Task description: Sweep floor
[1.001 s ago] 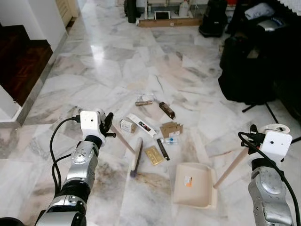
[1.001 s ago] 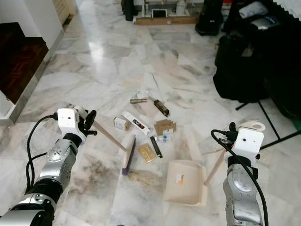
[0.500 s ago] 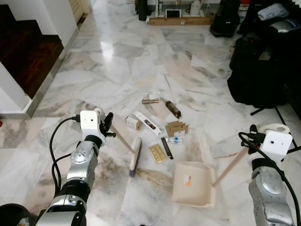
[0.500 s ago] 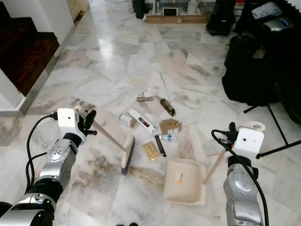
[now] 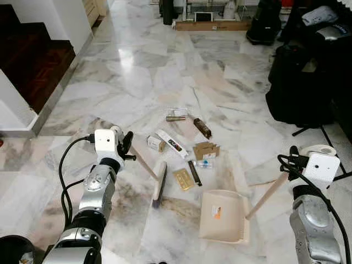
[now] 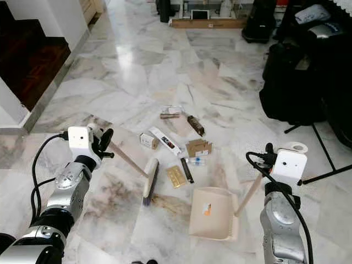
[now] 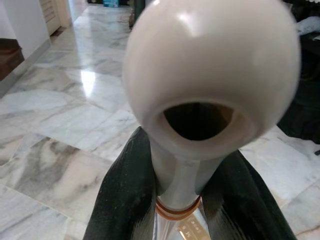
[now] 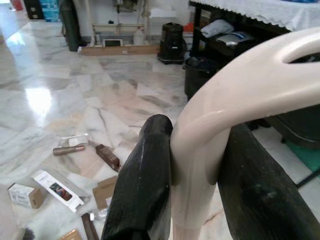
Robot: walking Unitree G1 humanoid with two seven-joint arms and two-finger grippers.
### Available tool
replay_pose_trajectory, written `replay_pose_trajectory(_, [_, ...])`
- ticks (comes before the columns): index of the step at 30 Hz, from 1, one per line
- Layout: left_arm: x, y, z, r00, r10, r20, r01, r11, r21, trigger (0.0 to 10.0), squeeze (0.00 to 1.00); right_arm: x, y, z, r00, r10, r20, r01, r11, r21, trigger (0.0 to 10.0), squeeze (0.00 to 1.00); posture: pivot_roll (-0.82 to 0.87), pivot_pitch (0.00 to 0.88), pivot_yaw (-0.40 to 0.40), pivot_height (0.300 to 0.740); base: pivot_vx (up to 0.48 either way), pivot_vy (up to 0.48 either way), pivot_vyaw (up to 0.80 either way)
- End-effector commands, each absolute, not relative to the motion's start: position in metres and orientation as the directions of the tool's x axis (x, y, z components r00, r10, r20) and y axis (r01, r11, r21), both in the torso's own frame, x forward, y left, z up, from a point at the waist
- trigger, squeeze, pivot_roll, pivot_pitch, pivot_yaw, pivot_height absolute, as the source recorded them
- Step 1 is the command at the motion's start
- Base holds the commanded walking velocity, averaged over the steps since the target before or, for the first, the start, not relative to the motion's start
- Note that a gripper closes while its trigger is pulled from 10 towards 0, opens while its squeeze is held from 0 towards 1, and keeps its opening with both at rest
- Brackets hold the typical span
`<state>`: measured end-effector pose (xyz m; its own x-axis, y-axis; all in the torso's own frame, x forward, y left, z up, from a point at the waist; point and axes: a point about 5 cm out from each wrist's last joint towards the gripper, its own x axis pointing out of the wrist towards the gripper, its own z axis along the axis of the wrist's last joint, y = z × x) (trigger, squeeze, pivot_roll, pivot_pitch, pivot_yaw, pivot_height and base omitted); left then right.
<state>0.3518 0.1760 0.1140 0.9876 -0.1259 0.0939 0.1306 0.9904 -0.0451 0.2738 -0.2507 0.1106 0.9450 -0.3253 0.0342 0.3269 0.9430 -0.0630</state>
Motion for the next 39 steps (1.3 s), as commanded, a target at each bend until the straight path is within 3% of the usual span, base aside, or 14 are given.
replay_pose_trajectory(1, [0.3534, 0.1765, 0.1214, 0.984, -0.129, 0.125, 0.134, 0.991, -0.029, 10.0, 0.00, 0.2765, -0.2487, 0.1144, 0.945, -0.322, 0.053, 0.325, 0.944, -0.053, 10.0, 0.00, 0.06, 0.124, 0.028, 0.740, 0.000, 0.000, 0.00])
replay_pose_trajectory(12, [0.3537, 0.1808, 0.1227, 0.985, -0.114, 0.128, 0.118, 0.993, -0.023, 10.0, 0.00, 0.2824, -0.2435, 0.1149, 0.951, -0.304, 0.054, 0.307, 0.950, -0.058, 10.0, 0.00, 0.07, 0.122, 0.033, 0.740, 0.246, 0.000, 0.30])
replay_pose_trajectory(39, [0.3551, 0.1789, 0.1249, 0.981, -0.142, 0.130, 0.144, 0.989, -0.010, 10.0, 0.00, 0.2786, -0.2482, 0.1121, 0.942, -0.333, 0.052, 0.335, 0.941, -0.049, 10.0, 0.00, 0.06, 0.111, 0.046, 0.740, 0.251, 0.000, 0.00])
